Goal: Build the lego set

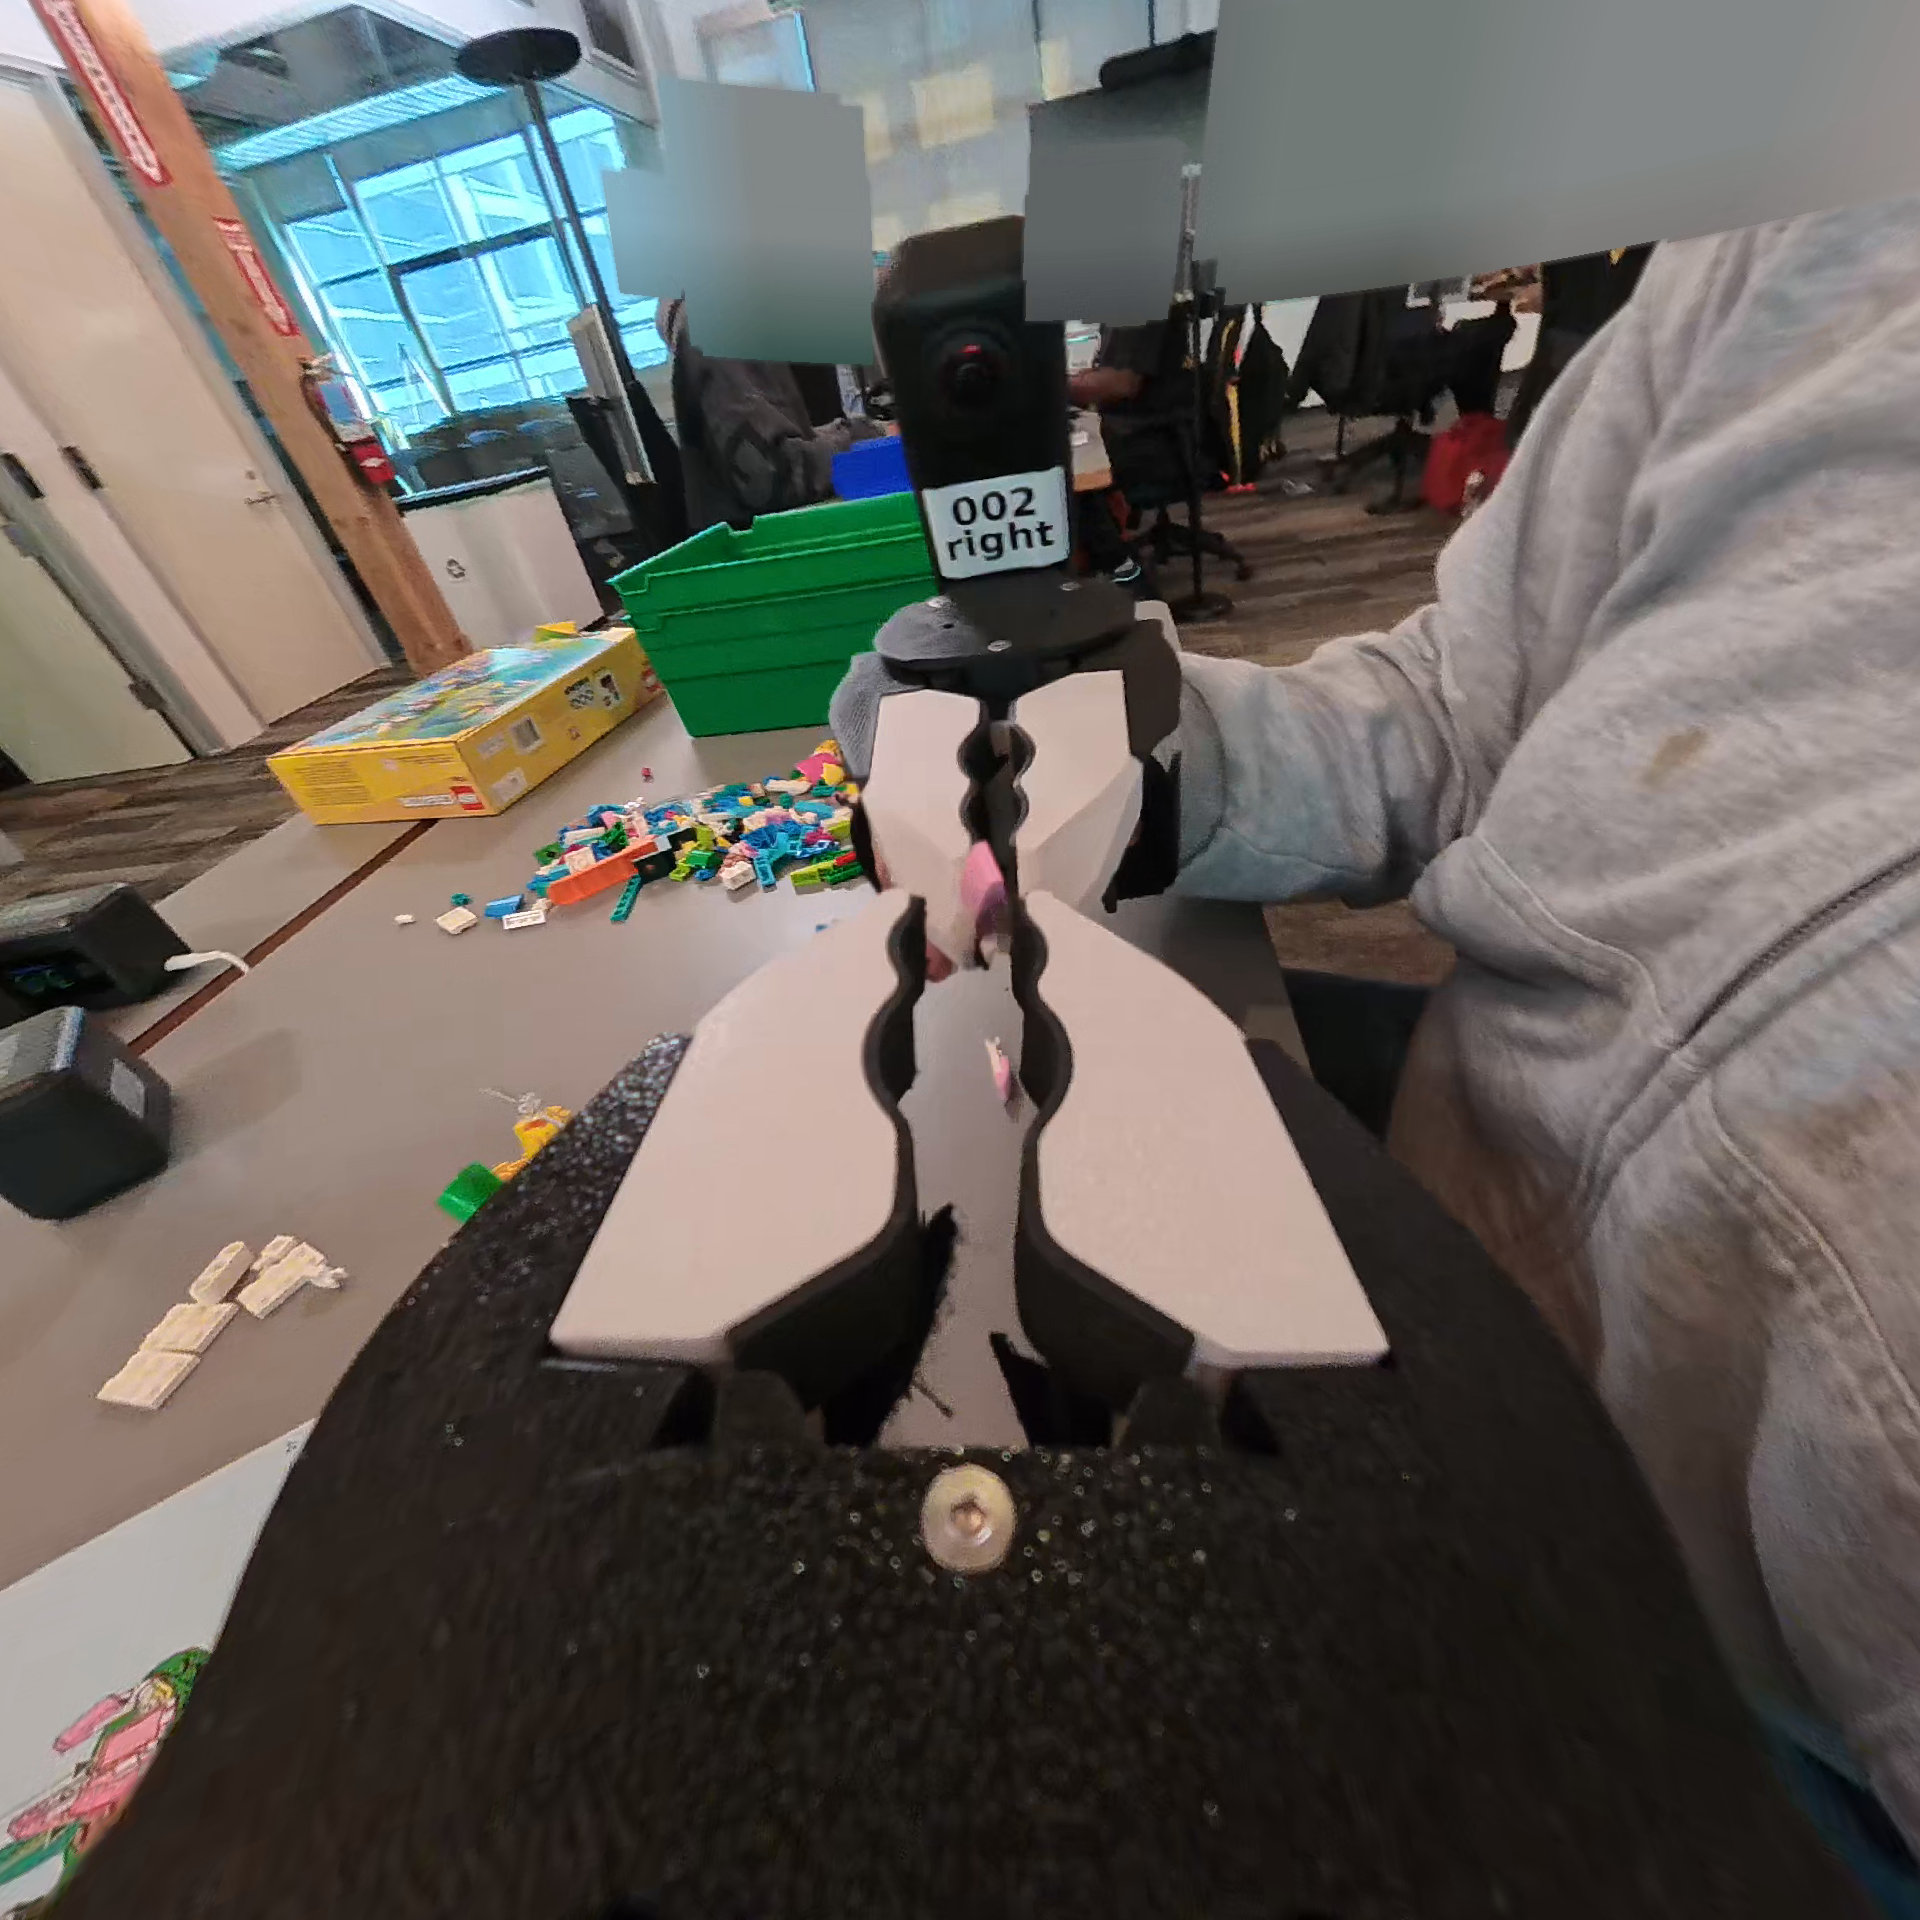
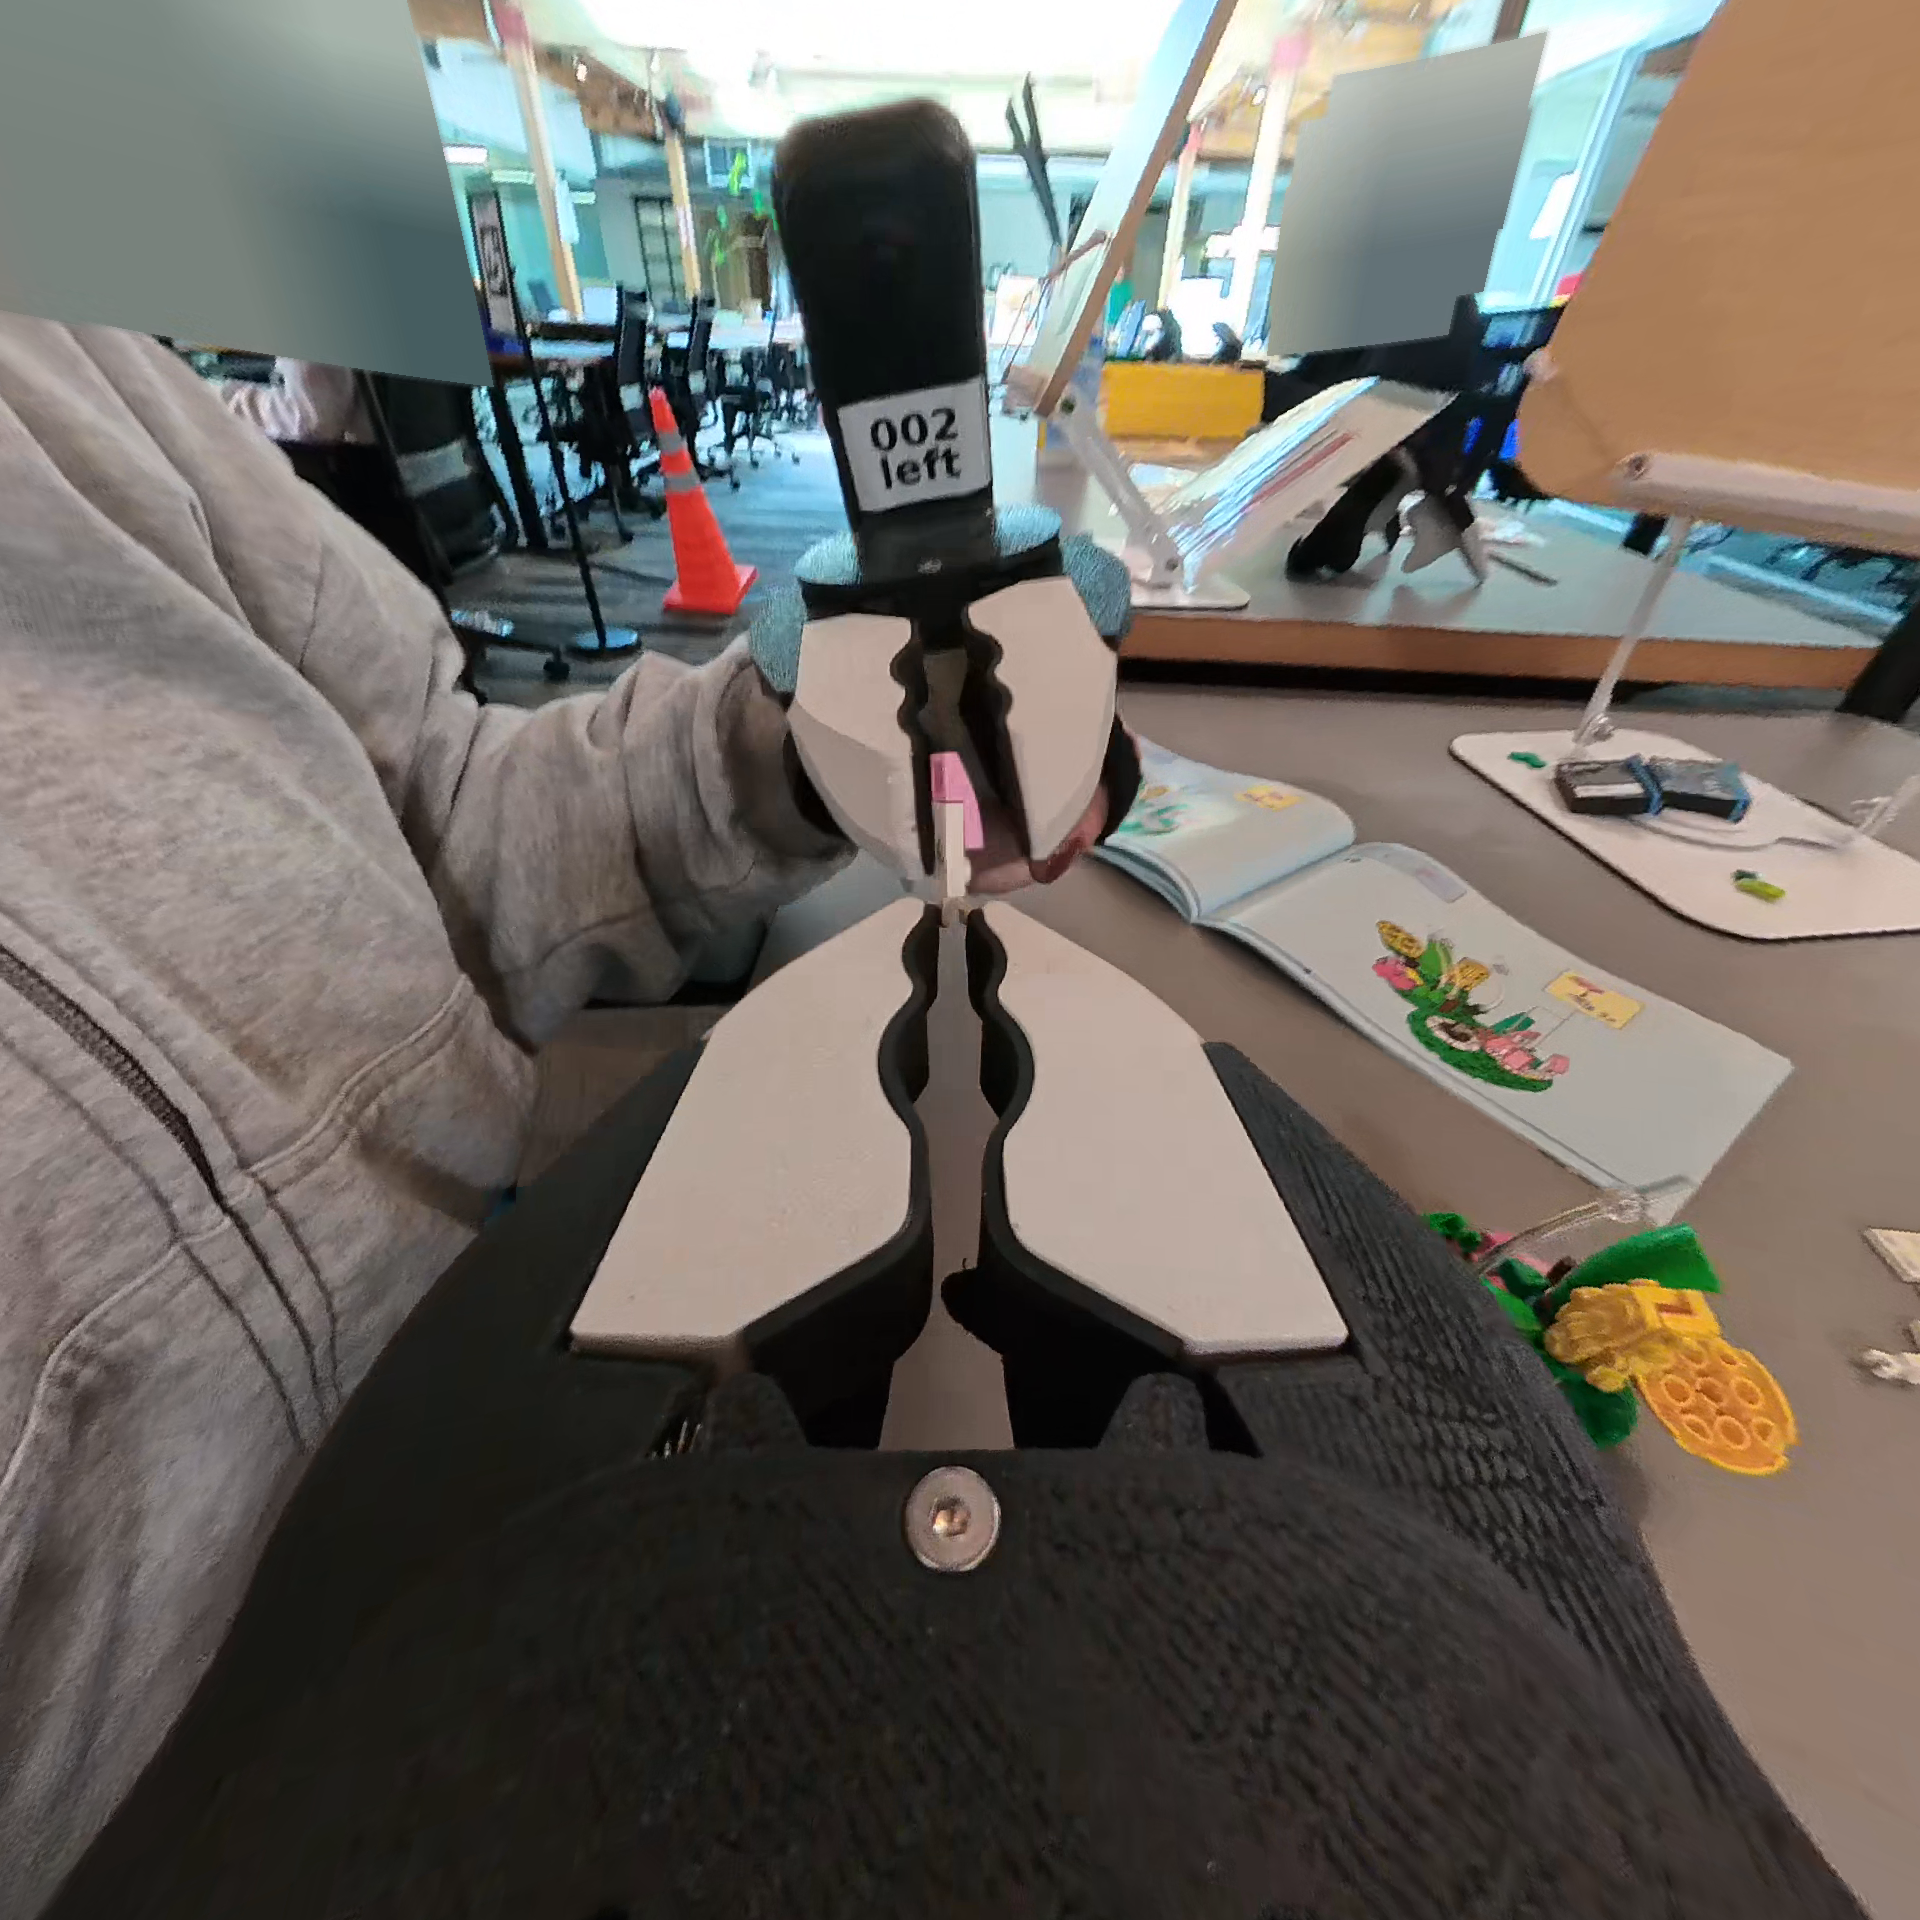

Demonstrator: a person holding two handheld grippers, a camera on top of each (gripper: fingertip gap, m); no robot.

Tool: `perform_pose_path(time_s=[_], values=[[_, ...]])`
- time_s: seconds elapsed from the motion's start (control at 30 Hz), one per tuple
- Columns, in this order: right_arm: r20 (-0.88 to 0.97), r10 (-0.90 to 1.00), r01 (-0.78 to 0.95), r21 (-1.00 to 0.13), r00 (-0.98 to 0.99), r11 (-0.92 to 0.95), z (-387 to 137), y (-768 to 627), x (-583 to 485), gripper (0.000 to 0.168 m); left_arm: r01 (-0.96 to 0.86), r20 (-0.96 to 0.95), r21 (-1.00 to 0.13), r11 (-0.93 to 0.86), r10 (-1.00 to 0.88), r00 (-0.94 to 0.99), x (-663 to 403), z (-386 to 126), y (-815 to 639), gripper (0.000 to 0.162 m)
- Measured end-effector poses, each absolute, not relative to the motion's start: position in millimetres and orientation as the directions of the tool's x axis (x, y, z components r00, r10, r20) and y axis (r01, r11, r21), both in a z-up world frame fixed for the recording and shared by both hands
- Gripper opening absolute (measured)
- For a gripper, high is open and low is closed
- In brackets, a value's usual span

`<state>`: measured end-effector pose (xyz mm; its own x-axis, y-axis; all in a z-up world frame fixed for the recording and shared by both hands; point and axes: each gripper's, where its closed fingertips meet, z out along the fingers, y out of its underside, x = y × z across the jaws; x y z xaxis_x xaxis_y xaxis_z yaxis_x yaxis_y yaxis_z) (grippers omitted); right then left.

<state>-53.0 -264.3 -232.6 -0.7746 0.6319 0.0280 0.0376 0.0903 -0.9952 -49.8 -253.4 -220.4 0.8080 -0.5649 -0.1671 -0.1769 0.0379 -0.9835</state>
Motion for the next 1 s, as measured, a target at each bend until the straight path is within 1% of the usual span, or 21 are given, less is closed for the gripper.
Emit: perform_pose_path(time_s=[0.07, 0.17, 0.23, 0.37, 0.43, 0.5, 0.57, 0.67, 0.73, 0.8, 0.83, 0.9, 1.0], values=[[0.044, 0.649, 0.008, -0.997, -0.759, 0.077, -228, -262, -54, 0.004, -0.166, -0.161, -0.985, 0.043, -0.555, 0.816, -51, -220, -251, 0.015], [0.07, 0.668, -0.021, -0.997, -0.741, 0.08, -226, -260, -56, 0.004, -0.132, -0.148, -0.989, 0.07, -0.562, 0.814, -48, -218, -249, 0.012], [0.075, 0.676, -0.029, -0.996, -0.733, 0.079, -225, -259, -57, 0.004, -0.114, -0.139, -0.99, 0.079, -0.565, 0.813, -48, -217, -248, 0.006], [0.091, 0.692, -0.024, -0.994, -0.716, 0.106, -227, -256, -58, 0.004, -0.162, -0.185, -0.983, 0.09, -0.549, 0.815, -48, -220, -246, 0.005], [0.103, 0.685, 0.013, -0.987, -0.721, 0.162, -234, -252, -56, 0.006, -0.226, -0.218, -0.973, 0.05, -0.52, 0.826, -50, -227, -242, 0.005], [0.143, 0.69, 0.027, -0.973, -0.71, 0.23, -237, -246, -55, 0.017, -0.304, -0.253, -0.952, -0.027, -0.485, 0.837, -57, -238, -238, 0.005], [0.229, 0.702, 0.01, -0.948, -0.674, 0.319, -236, -239, -55, 0.021, -0.366, -0.28, -0.926, -0.097, -0.475, 0.834, -60, -249, -236, 0.005], [0.391, 0.657, -0.009, -0.863, -0.644, 0.505, -243, -240, -53, 0.021, -0.456, -0.33, -0.873, -0.173, -0.479, 0.814, -59, -262, -234, 0.005], [0.452, 0.616, -0.002, -0.807, -0.645, 0.59, -252, -244, -53, 0.021, -0.498, -0.353, -0.843, -0.204, -0.489, 0.798, -57, -269, -233, 0.005], [0.489, 0.586, 0.005, -0.765, -0.646, 0.644, -260, -246, -54, 0.021, -0.525, -0.365, -0.824, -0.216, -0.507, 0.781, -53, -274, -233, 0.005], [0.504, 0.576, 0.006, -0.749, -0.644, 0.662, -263, -247, -54, 0.017, -0.533, -0.367, -0.817, -0.219, -0.515, 0.774, -51, -276, -234, 0.005], [0.53, 0.557, -0.004, -0.727, -0.639, 0.687, -266, -248, -55, 0.006, -0.548, -0.377, -0.806, -0.225, -0.519, 0.767, -51, -278, -234, 0.005], [0.545, 0.553, -0.021, -0.723, -0.63, 0.69, -264, -247, -55, 0.004, -0.534, -0.376, -0.818, -0.215, -0.503, 0.778, -51, -275, -233, 0.005]])
